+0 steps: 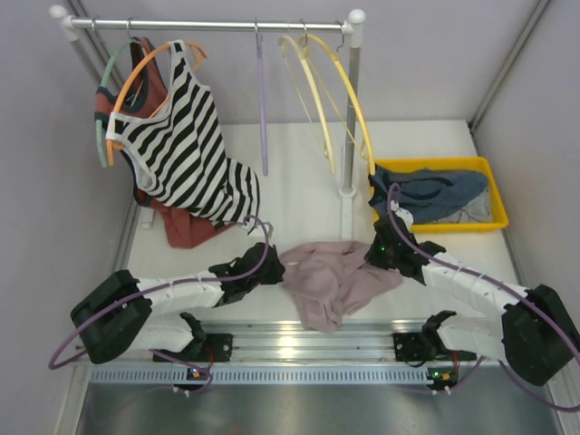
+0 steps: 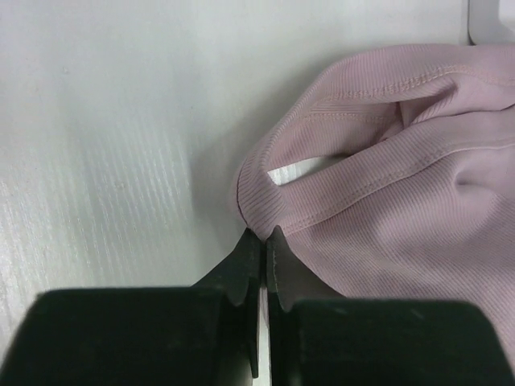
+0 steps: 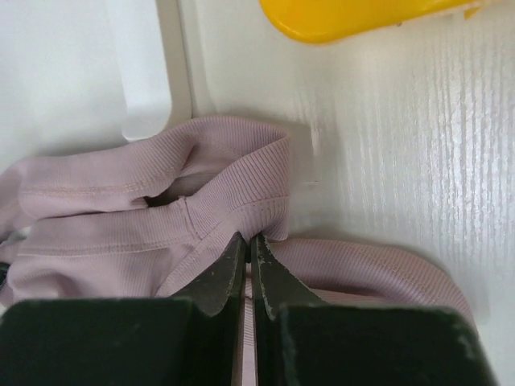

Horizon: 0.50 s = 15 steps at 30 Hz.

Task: Place the tank top on the hanger

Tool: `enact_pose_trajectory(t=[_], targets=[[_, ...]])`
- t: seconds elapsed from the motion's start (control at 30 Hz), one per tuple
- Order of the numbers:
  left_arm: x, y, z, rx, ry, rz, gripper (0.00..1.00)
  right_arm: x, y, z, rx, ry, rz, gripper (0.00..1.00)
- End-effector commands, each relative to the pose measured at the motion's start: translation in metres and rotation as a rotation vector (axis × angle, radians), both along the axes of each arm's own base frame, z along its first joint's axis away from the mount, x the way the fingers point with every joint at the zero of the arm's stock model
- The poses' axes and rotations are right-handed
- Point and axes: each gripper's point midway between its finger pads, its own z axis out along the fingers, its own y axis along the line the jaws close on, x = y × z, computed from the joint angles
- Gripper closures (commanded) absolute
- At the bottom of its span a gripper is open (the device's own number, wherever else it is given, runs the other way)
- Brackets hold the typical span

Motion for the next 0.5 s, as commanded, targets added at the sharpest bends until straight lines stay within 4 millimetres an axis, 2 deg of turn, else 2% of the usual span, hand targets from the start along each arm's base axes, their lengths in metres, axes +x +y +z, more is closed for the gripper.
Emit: enact_pose_trajectory(t=[0.0, 0.07, 0.13, 0.17, 0.23, 0.27, 0.33, 0.37, 0.4, 0.47], targets=[[0.018, -0.010, 0.040, -0.043, -0.106, -0.012, 1.00, 0.015, -0.005, 0.033, 0.003, -0.112, -0.013, 1.00], [0.016, -0.005, 0.050, -0.019, -0.121, -0.021, 1.00, 0.015, -0.010, 0.052, -0.001, -0.151, -0.019, 1.00], [0.020, -0.003, 0.077, -0.045, -0.176, -0.013, 1.00, 0.014, -0.015, 0.072, -0.004, -0.195, -0.022, 1.00], [0.015, 0.006, 0.076, -0.003, -0.166, -0.020, 1.00, 0.014, -0.017, 0.078, -0.006, -0.208, -0.023, 1.00], [0.015, 0.010, 0.106, -0.028, -0.218, -0.016, 1.00, 0.013, -0.021, 0.101, 0.005, -0.259, -0.027, 1.00], [0.012, 0.016, 0.108, -0.003, -0.215, -0.025, 1.00, 0.010, -0.023, 0.105, 0.002, -0.258, -0.027, 1.00], [0.010, 0.020, 0.140, -0.041, -0.268, -0.024, 1.00, 0.006, -0.025, 0.130, 0.031, -0.309, -0.022, 1.00], [0.007, 0.024, 0.154, -0.054, -0.296, -0.035, 1.00, 0.003, -0.027, 0.135, 0.034, -0.312, -0.019, 1.00], [0.004, 0.027, 0.159, -0.045, -0.299, -0.048, 1.00, 0.003, -0.027, 0.151, 0.053, -0.345, -0.020, 1.00], [0.000, 0.026, 0.185, -0.069, -0.336, -0.082, 1.00, -0.003, -0.030, 0.173, 0.078, -0.396, -0.018, 1.00]])
